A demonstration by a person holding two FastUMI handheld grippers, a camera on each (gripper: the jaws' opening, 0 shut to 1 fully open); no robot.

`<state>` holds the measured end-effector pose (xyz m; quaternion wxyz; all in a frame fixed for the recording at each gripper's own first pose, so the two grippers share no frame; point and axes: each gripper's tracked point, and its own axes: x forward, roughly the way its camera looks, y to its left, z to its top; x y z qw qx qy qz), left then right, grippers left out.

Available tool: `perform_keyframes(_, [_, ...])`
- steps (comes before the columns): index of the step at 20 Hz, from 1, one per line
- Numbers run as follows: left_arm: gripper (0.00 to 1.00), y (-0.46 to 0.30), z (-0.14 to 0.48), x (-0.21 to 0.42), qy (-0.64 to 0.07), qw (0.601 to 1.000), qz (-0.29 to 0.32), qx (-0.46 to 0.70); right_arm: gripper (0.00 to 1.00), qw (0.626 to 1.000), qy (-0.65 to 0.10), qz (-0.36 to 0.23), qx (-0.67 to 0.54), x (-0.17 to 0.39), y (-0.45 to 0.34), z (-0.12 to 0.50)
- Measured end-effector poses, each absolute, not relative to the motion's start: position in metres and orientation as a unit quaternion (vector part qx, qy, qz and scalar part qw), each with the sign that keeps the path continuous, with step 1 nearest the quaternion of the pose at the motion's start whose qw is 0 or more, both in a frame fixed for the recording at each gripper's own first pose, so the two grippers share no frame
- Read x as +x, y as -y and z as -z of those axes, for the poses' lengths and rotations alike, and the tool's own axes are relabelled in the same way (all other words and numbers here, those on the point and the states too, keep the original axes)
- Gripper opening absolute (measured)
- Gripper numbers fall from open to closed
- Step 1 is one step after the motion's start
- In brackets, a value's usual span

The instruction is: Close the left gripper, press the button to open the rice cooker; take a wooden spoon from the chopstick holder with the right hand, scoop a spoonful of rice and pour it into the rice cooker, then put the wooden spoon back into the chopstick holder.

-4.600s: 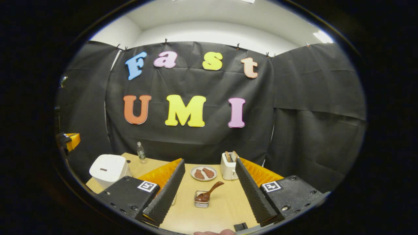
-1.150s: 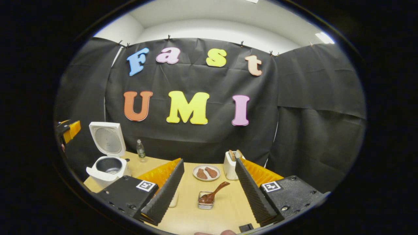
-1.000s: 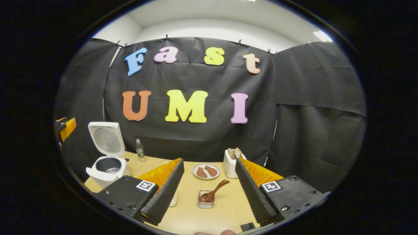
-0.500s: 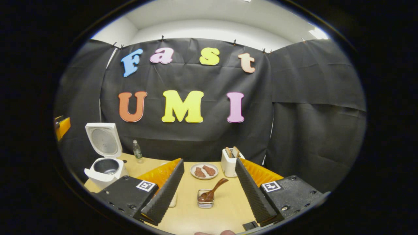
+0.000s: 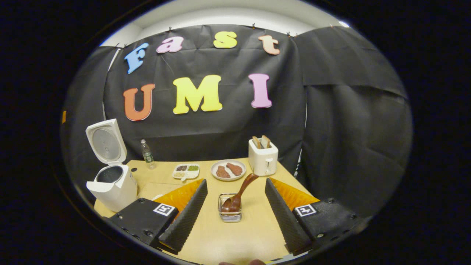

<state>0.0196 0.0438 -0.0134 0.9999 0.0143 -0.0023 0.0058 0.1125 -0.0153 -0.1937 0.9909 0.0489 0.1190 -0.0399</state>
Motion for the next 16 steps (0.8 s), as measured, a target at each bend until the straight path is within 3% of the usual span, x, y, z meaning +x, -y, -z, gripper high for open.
perform_keyframes(5, [0.95, -0.032, 0.021, 0.018, -0.01, 0.999, -0.014, 0.033, 0.96, 0.982, -0.162, 0.045, 0.085, 0.188, 0.03, 0.267])
perform_keyframes(11, [0.95, -0.02, 0.026, 0.026, -0.015, 0.999, -0.02, 0.039, 0.99, 0.974, -0.188, 0.041, 0.121, 0.267, 0.034, 0.312])
perform_keyframes(16, [0.94, -0.02, 0.038, 0.033, -0.032, 0.998, -0.027, 0.037, 0.96, 0.97, -0.201, 0.031, 0.134, 0.301, 0.034, 0.325])
